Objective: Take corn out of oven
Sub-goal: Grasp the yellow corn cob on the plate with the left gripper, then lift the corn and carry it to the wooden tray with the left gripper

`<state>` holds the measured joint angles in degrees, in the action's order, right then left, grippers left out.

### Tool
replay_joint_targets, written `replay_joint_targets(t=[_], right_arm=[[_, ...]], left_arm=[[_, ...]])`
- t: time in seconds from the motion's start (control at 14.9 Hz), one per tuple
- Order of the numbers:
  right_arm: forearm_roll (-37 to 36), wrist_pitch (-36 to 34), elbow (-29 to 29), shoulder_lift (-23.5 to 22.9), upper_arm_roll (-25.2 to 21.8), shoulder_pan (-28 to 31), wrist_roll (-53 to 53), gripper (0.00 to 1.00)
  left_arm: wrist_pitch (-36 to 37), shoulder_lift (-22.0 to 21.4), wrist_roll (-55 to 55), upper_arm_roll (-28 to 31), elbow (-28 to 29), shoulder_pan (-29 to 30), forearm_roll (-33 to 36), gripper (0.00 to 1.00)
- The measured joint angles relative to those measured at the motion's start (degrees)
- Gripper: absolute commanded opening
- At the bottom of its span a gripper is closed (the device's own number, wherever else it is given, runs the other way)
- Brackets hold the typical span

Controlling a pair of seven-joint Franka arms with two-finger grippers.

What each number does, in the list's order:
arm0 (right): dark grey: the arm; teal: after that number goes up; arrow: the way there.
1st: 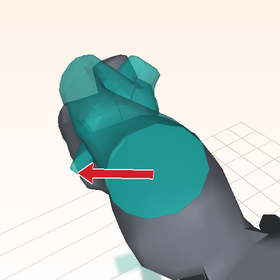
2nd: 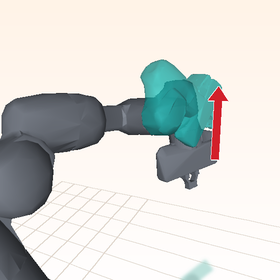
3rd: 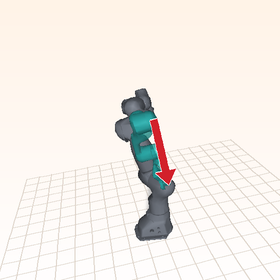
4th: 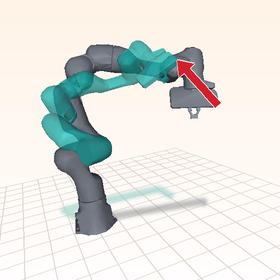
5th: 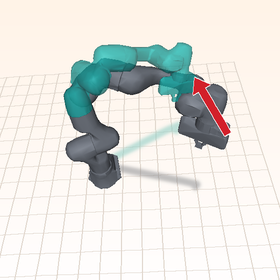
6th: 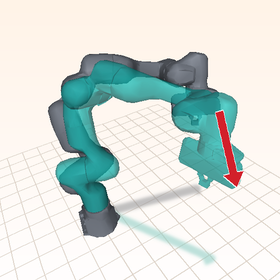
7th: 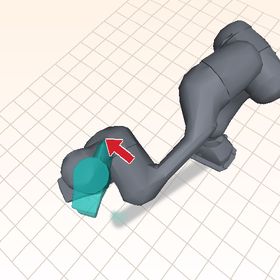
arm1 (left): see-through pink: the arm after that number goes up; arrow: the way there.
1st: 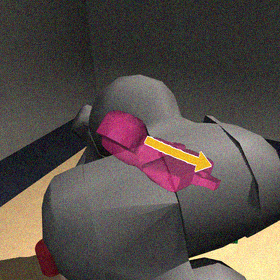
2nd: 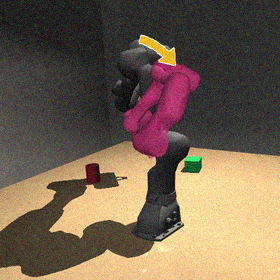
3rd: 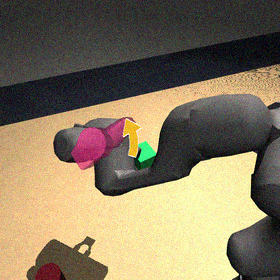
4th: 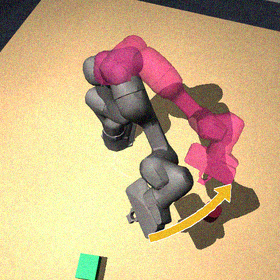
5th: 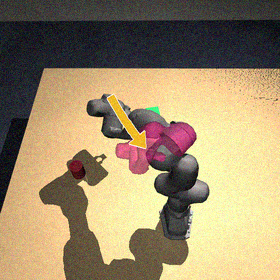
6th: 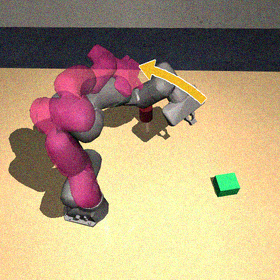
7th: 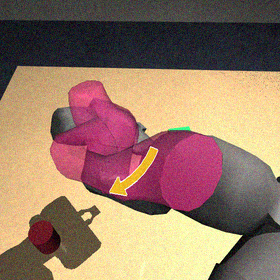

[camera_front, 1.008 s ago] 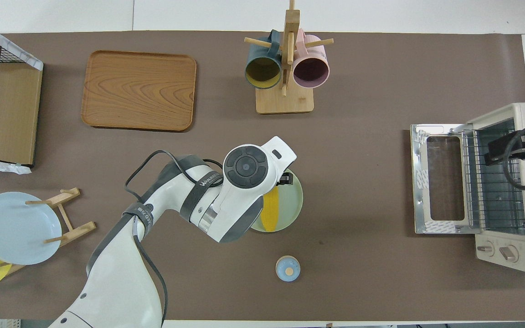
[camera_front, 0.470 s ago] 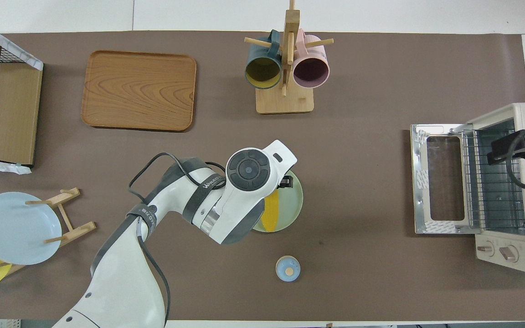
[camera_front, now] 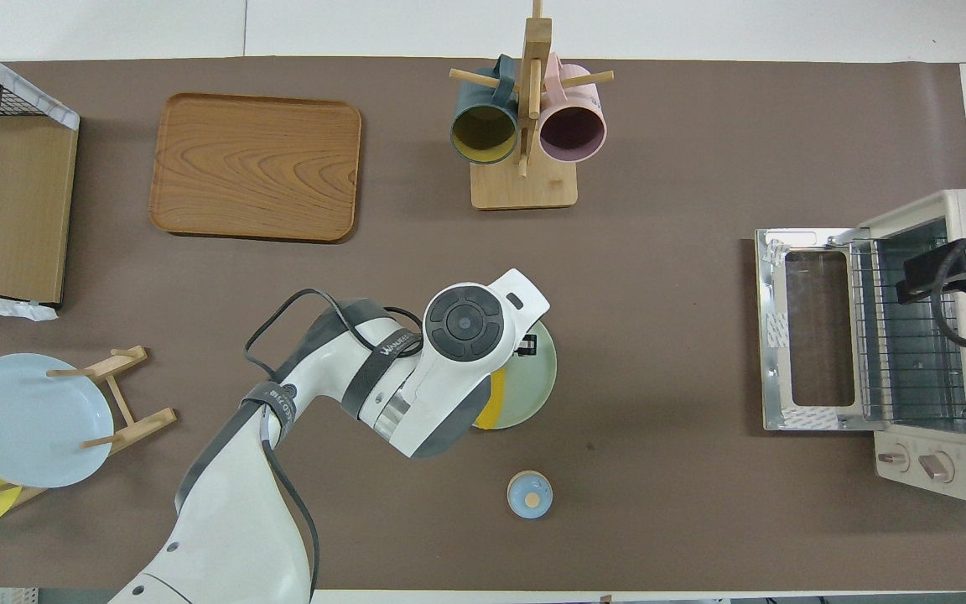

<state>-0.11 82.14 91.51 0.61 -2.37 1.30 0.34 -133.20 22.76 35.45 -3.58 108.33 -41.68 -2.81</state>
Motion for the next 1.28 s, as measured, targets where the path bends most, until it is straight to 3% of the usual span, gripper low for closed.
replay_joint_targets(t=[0.13, 0.47, 0.6, 0.94, 1.28], right_arm=[[0.00, 0.00, 0.00, 0.00, 0.00, 0.00, 0.00, 1.00], [0.00, 0.00, 0.00, 0.00, 0.00, 0.00, 0.00, 1.00], [0.00, 0.00, 0.00, 0.00, 0.00, 0.00, 0.00, 1.00], [0.00, 0.00, 0.00, 0.00, 0.00, 0.00, 0.00, 1.00], [0.00, 0.00, 0.00, 0.00, 0.00, 0.00, 0.00, 1.00]], left_arm=[[0.00, 0.00, 0.01, 0.16, 0.00, 0.02, 0.00, 0.15], [0.89, -0.14, 0.05, 0.63, -0.87, 0.12, 0.00, 0.09], [3.60, -0.65, 0.20, 0.97, -2.78, 0.68, 0.00, 0.00], [11.88, -2.08, -0.22, 1.48, -11.55, 8.70, 0.07, 0.00], [12.38, -0.76, -8.06, 1.73, -14.38, 16.26, 0.13, 0.00]])
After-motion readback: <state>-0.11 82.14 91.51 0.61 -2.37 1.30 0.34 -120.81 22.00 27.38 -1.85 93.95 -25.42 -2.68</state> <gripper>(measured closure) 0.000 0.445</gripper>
